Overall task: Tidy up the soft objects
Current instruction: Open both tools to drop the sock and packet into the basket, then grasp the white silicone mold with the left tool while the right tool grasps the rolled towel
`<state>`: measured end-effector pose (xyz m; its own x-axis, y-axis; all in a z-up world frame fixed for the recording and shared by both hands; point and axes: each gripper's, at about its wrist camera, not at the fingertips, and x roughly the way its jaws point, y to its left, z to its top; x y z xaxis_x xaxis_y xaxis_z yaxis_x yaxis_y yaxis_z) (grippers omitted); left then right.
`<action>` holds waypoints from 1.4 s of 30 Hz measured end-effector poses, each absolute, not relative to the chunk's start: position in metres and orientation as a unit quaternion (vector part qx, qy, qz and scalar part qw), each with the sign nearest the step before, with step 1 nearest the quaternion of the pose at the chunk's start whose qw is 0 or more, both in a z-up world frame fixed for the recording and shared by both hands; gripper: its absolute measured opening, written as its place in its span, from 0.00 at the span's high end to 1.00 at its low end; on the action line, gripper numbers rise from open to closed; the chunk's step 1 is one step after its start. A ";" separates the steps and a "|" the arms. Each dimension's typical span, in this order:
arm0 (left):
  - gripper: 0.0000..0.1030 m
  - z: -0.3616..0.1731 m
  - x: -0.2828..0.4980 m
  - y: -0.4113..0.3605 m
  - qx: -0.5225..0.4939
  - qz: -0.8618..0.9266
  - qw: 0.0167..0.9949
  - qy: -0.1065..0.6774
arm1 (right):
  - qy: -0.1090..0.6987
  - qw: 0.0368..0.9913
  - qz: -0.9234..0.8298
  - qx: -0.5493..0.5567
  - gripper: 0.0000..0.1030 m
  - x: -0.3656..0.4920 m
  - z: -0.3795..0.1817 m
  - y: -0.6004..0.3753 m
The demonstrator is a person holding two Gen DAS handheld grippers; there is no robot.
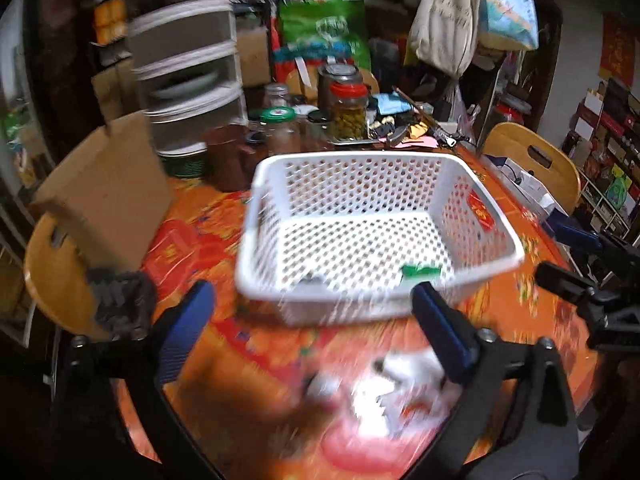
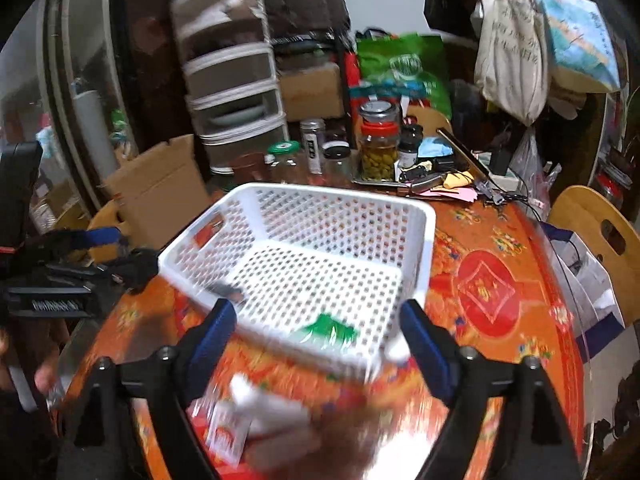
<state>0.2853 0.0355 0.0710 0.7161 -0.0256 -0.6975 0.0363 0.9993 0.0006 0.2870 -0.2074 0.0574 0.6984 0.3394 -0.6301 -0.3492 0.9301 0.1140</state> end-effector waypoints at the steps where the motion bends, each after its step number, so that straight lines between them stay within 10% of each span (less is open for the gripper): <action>1: 0.01 0.066 0.265 0.042 0.003 -0.013 0.929 0.370 | 0.338 0.923 0.184 -0.007 0.11 0.272 0.050 -0.211; 11: 0.01 -0.029 0.158 0.080 -0.075 0.013 0.917 0.392 | 0.386 0.903 0.179 0.066 0.11 0.180 -0.062 -0.219; 25: 0.03 -0.089 0.187 0.072 -0.066 0.012 0.900 0.431 | 0.407 0.893 0.178 0.068 0.11 0.204 -0.083 -0.201; 35: 0.59 -0.106 0.203 0.070 -0.074 0.003 0.893 0.443 | 0.430 0.887 0.155 0.059 0.12 0.225 -0.091 -0.193; 42: 0.59 -0.109 0.202 0.074 -0.082 -0.007 0.898 0.433 | 0.442 0.883 0.152 0.051 0.21 0.242 -0.091 -0.180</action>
<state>0.2023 0.0735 -0.1086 0.6251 -0.0831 -0.7761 -0.0581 0.9866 -0.1525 0.2423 -0.1795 -0.0913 0.5635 0.3132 -0.7644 -0.2227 0.9487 0.2246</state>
